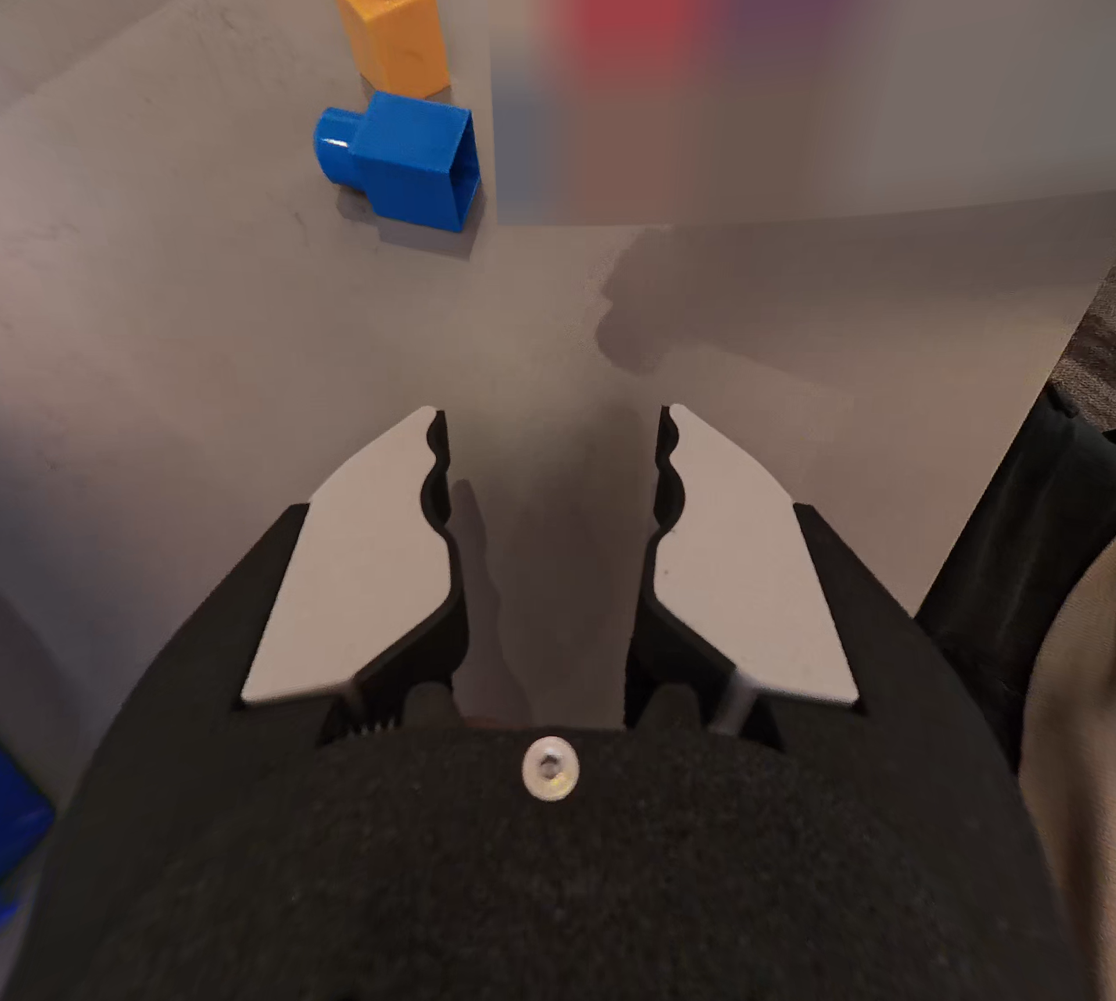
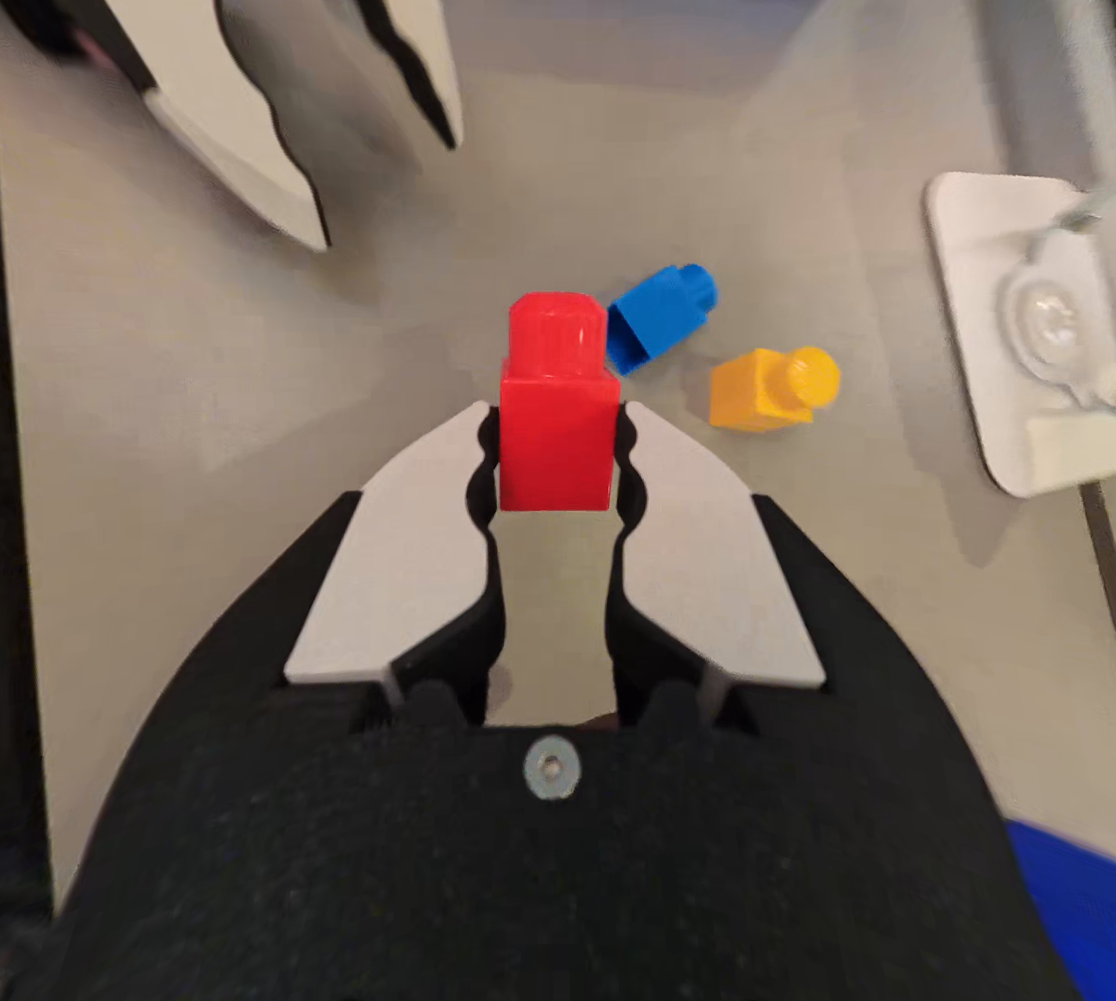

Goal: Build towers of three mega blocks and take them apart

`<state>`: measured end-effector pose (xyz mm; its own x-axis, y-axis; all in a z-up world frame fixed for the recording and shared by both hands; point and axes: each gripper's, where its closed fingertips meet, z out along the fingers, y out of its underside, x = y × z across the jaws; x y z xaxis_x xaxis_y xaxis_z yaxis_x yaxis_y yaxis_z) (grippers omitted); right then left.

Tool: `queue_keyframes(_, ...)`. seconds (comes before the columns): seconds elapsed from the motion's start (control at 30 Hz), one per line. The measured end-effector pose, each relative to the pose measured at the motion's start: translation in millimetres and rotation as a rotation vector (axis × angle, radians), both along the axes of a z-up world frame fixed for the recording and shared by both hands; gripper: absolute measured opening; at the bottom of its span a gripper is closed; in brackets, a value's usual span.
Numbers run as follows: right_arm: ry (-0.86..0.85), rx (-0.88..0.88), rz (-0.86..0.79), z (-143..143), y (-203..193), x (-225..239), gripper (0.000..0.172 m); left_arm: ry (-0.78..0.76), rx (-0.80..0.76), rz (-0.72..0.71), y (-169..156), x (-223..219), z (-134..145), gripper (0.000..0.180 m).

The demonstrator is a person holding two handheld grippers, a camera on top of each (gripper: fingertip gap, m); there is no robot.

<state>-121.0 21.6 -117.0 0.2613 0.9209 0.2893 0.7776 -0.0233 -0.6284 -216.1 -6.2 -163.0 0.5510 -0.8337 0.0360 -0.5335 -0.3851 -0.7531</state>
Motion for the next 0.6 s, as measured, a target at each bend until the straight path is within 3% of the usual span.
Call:
queue_keyframes(0.23,0.502,0.239,-0.293,23,-4,54,0.036,-0.043,0.088,0.080,29,28,28,0.064)
queue_keyframes(0.4,0.529,0.387,-0.326,18,-8,71,0.036,0.022,0.150,0.105,79,55,46,0.067)
queue_keyframes(0.6,0.517,0.427,-0.310,18,-12,70,0.036,0.151,0.116,0.061,125,63,30,0.074)
